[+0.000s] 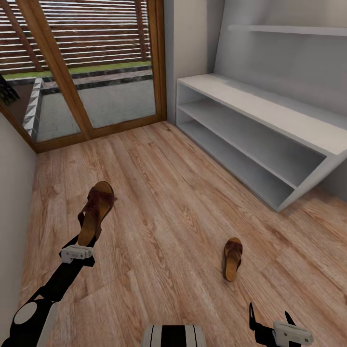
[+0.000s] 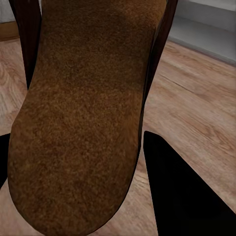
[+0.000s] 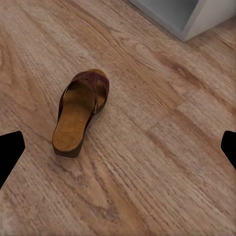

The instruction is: Pick up the two gym shoes and the two sandals from the corridor floor and place them onto the hallstand (shoe rack) in the corridor, making sure they are on the rack and not on the floor. Arrange them so the two gym shoes are next to each other and the two sandals are next to each other.

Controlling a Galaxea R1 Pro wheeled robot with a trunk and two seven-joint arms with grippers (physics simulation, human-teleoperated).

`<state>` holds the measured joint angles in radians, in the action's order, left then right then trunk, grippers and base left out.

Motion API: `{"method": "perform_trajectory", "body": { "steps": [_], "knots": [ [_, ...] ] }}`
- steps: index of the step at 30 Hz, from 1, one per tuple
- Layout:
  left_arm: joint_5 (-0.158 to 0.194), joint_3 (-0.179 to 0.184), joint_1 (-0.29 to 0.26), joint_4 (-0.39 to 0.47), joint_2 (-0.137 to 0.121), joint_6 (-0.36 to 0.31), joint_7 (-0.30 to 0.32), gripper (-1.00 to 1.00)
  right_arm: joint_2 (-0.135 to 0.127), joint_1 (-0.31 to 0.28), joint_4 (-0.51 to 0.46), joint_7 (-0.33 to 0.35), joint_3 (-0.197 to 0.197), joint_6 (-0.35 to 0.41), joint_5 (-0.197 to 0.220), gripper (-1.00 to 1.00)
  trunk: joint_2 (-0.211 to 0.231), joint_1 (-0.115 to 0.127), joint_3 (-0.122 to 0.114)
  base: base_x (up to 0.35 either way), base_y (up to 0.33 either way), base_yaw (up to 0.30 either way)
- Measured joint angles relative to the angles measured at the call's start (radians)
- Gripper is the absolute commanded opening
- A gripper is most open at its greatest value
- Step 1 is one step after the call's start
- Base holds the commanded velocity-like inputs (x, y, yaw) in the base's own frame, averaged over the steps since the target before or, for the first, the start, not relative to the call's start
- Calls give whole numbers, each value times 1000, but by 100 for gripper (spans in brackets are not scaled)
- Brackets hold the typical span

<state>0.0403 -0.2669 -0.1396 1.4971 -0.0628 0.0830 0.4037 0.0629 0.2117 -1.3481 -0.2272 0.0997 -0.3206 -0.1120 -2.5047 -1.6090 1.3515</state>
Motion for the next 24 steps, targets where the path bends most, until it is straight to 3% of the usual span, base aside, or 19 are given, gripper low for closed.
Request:
{"method": "perform_trajectory", "body": {
  "steps": [13, 24],
  "knots": [
    [1, 0, 0, 0, 1, -2, 0, -100, 0, 0, 0, 0, 0, 0, 0, 100, 0, 0, 0, 11, 0, 0],
    [1, 0, 0, 0, 0, -1, -1, -100, 0, 0, 0, 0, 0, 0, 0, 100, 0, 0, 0, 201, 0, 0]
  ]
}}
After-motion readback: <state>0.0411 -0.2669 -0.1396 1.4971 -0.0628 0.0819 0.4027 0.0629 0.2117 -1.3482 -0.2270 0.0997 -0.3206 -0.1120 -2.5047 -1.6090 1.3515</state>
